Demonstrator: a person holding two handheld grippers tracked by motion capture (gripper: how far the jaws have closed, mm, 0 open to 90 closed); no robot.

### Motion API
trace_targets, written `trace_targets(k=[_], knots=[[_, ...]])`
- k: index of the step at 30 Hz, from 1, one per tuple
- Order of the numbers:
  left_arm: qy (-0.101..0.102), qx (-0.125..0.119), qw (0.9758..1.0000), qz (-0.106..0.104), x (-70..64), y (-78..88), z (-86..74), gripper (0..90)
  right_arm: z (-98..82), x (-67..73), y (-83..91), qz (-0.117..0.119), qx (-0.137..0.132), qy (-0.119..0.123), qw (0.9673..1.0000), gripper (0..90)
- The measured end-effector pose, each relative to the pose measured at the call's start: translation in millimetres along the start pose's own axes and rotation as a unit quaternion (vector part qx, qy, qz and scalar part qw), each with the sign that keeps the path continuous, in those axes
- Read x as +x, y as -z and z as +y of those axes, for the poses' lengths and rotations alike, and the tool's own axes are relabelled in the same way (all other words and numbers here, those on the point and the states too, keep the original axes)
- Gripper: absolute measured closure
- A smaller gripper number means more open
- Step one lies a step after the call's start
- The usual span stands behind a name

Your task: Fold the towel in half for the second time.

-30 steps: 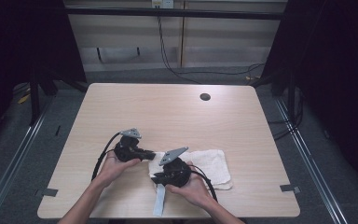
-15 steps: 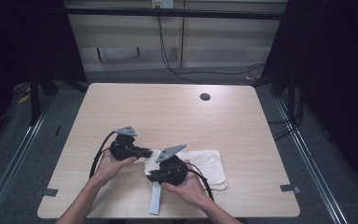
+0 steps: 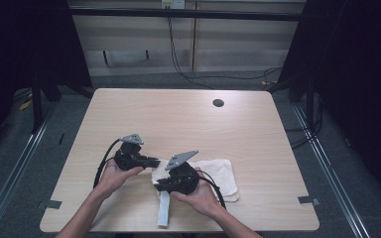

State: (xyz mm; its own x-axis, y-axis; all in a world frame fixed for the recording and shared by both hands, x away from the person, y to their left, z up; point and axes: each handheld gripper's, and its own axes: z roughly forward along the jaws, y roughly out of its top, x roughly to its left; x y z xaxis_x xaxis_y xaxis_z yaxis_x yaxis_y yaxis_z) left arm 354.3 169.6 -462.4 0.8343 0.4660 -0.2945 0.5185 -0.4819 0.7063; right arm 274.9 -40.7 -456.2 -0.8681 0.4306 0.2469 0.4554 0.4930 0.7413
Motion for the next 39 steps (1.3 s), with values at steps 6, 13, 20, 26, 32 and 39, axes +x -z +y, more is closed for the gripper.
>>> trace_targets(k=[6, 13, 20, 26, 32, 39], knots=[[0.014, -0.007, 0.9999, -0.006, 1.6, 15.3, 1.9, 84.0, 4.4, 5.6, 6.7, -0.001, -0.012, 0.004, 0.9999, 82.4], [0.008, -0.026, 0.9996, -0.005, -3.3, 22.8, 6.1, 83.9, 9.1, 9.0, 13.2, 0.007, -0.032, 0.003, 0.9995, 82.4], [0.007, -0.029, 0.9995, -0.003, -3.5, 36.2, 16.5, 83.9, 22.0, 16.7, 15.3, 0.006, -0.048, 0.005, 0.9988, 82.3], [0.007, -0.023, 0.9996, 0.013, -0.5, 46.7, 15.2, 83.7, 31.9, 19.3, 3.8, 0.019, -0.042, 0.001, 0.9989, 82.3], [0.017, -0.021, 0.9994, 0.023, 11.3, 61.7, 9.3, 83.8, 45.6, 20.2, -9.1, 0.031, -0.043, 0.008, 0.9986, 82.3], [0.007, 0.002, 0.9994, 0.034, 15.1, 84.3, 18.8, 83.4, 68.7, 22.6, -7.8, 0.039, -0.067, 0.016, 0.9969, 82.3]])
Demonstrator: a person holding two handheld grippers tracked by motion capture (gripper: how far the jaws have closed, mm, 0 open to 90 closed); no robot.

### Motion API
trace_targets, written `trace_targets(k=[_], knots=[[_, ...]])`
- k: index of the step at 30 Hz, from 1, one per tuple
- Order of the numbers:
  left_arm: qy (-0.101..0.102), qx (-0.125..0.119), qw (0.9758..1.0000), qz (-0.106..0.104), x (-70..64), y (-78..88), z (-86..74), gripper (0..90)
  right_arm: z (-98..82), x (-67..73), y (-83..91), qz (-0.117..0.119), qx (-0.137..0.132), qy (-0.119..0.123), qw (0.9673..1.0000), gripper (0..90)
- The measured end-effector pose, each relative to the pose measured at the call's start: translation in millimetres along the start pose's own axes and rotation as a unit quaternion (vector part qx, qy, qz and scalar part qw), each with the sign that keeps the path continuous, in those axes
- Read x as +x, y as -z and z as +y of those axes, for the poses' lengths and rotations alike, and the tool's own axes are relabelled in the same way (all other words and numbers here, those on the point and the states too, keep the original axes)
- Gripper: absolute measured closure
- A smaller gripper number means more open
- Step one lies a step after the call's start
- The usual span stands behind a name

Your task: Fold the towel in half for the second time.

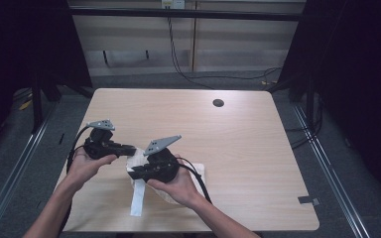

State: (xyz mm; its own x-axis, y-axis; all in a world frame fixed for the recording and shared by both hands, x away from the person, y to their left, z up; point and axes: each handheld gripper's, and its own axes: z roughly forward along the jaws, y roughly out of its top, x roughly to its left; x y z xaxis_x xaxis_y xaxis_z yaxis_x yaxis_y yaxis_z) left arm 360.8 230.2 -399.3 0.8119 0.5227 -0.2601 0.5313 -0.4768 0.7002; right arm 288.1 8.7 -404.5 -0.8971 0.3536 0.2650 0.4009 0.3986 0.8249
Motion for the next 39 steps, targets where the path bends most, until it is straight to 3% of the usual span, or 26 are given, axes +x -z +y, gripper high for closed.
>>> trace_targets(k=[3, 8, 11, 17, 21, 30, 36, 39], knots=[[-0.009, 0.004, 0.9999, 0.003, -2.1, -0.6, 7.0, 83.3, 2.4, -1.2, 4.1, 0.005, -0.009, -0.002, 0.9999, 82.3], [-0.006, 0.007, 0.9999, -0.011, -1.0, -23.1, 10.9, 82.5, -14.5, -5.4, -0.6, -0.004, -0.01, -0.022, 0.9997, 82.3], [-0.011, 0.013, 0.9996, -0.021, -6.9, -37.4, 13.5, 82.6, -25.3, -5.2, -1.2, -0.011, -0.013, -0.034, 0.9993, 82.2], [-0.01, 0.002, 0.9992, -0.039, -21.5, -61.1, 20.8, 82.7, -35.5, -5.5, 21.0, -0.036, -0.028, -0.04, 0.9982, 82.2], [-0.008, 0.009, 0.999, -0.044, -30.9, -75.9, 26.4, 82.8, -46.2, -6.5, 35.3, -0.047, -0.03, -0.048, 0.9973, 82.0], [-0.025, 0.022, 0.9979, -0.056, -53.7, -105.1, 40.5, 83.0, -72.0, -5.1, 63.9, -0.082, -0.032, -0.061, 0.9943, 81.8], [-0.026, 0.038, 0.9973, -0.058, -60.0, -125.2, 43.1, 83.1, -86.9, -7.0, 76.4, -0.096, -0.029, -0.07, 0.9925, 81.8], [-0.019, 0.034, 0.9976, -0.058, -60.7, -131.3, 44.2, 83.0, -93.9, -10.0, 78.8, -0.104, -0.026, -0.076, 0.9913, 81.8]])
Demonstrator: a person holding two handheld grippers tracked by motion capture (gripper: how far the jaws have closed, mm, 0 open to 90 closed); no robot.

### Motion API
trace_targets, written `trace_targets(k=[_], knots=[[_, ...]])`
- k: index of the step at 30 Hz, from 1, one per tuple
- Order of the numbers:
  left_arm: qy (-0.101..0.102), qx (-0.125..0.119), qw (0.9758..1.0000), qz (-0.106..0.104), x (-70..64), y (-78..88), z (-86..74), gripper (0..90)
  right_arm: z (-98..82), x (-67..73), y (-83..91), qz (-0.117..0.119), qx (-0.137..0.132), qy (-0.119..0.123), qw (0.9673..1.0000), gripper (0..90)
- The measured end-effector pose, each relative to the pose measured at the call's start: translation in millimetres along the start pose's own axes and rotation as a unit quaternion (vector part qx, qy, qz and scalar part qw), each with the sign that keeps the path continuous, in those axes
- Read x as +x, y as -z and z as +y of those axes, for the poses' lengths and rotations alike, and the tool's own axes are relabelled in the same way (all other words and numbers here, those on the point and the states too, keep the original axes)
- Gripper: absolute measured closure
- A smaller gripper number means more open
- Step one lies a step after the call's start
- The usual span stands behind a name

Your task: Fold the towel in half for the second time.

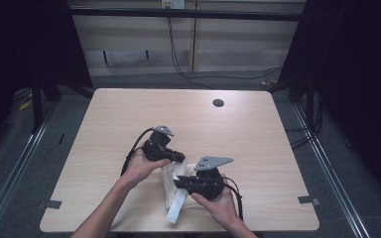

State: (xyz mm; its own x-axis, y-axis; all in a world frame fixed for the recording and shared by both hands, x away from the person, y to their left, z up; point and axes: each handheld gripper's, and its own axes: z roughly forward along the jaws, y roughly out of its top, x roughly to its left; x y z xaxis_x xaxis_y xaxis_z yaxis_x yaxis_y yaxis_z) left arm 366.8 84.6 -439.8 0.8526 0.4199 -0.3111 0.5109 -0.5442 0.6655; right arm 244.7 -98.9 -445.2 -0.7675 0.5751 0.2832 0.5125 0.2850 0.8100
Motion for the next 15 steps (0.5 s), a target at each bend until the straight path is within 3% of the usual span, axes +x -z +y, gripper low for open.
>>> trace_targets(k=[2, 5, 12, 15], knots=[[0.006, 0.0, 1.0, 0.001, 0.1, -4.6, 0.8, 83.1, -4.6, -3.2, 2.4, -0.008, 0.001, -0.004, 1.0, 81.8], [-0.001, 0.01, 0.9999, -0.001, -2.5, -13.9, 1.2, 83.5, -11.4, -7.8, 6.4, -0.015, 0.002, -0.011, 0.9998, 81.8], [0.007, 0.033, 0.9994, 0.003, -7.7, -33.9, -4.5, 83.3, -28.8, -11.3, 3.3, -0.025, 0.033, -0.009, 0.9991, 80.7], [0.007, 0.04, 0.9992, 0.004, -3.0, -40.4, -8.8, 83.1, -34.5, -15.3, 5.6, -0.036, 0.044, -0.018, 0.9982, 78.9]])
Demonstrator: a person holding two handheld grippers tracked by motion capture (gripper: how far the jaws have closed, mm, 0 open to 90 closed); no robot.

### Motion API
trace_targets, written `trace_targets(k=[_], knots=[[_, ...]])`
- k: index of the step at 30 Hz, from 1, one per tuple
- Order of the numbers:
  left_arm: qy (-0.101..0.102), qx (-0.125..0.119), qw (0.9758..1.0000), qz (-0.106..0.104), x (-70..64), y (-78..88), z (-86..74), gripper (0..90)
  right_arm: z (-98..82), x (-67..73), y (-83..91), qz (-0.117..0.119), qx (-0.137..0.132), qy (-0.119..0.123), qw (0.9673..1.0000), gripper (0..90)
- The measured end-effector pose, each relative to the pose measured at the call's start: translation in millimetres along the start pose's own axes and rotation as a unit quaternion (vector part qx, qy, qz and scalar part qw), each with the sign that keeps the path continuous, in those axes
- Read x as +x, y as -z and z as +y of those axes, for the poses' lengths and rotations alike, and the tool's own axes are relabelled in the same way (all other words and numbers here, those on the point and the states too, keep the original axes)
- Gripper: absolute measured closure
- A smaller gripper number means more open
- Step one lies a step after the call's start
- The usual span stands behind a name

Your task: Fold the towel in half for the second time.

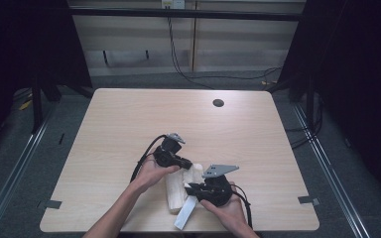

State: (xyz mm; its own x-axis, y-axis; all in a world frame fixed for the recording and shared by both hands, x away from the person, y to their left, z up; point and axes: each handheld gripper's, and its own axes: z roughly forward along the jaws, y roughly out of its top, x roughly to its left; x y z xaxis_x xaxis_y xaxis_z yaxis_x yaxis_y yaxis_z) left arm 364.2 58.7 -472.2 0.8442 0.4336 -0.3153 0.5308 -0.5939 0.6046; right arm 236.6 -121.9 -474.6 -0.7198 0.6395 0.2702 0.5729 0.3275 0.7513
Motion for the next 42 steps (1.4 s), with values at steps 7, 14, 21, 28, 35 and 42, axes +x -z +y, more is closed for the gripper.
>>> trace_targets(k=[7, 14, 21, 28, 35, 42], knots=[[0.014, -0.005, 0.9999, -0.003, 2.0, -8.2, 4.7, 82.0, -4.3, -3.8, 3.5, -0.019, 0.015, 0.0, 0.9997, 72.7], [0.021, -0.026, 0.9994, -0.012, -1.4, -10.3, 13.8, 77.5, -3.9, -8.7, 13.0, -0.055, 0.018, -0.001, 0.9983, 57.7], [0.008, -0.049, 0.9987, -0.009, -7.1, -6.3, 17.7, 61.1, -6.1, -20.5, 17.6, -0.067, 0.025, -0.017, 0.9973, 52.3], [0.005, -0.073, 0.9973, -0.001, -3.7, 14.5, 10.6, 53.3, -4.1, -37.1, 28.7, -0.091, 0.018, -0.029, 0.9953, 49.5], [-0.004, -0.089, 0.9959, 0.013, -3.2, 40.3, -10.9, 49.7, 1.8, -50.9, 41.3, -0.084, -0.018, -0.035, 0.9957, 52.0], [-0.001, -0.109, 0.9936, 0.03, -0.5, 76.1, -39.1, 59.1, 7.2, -62.1, 57.0, -0.07, -0.046, -0.027, 0.9961, 49.2]])
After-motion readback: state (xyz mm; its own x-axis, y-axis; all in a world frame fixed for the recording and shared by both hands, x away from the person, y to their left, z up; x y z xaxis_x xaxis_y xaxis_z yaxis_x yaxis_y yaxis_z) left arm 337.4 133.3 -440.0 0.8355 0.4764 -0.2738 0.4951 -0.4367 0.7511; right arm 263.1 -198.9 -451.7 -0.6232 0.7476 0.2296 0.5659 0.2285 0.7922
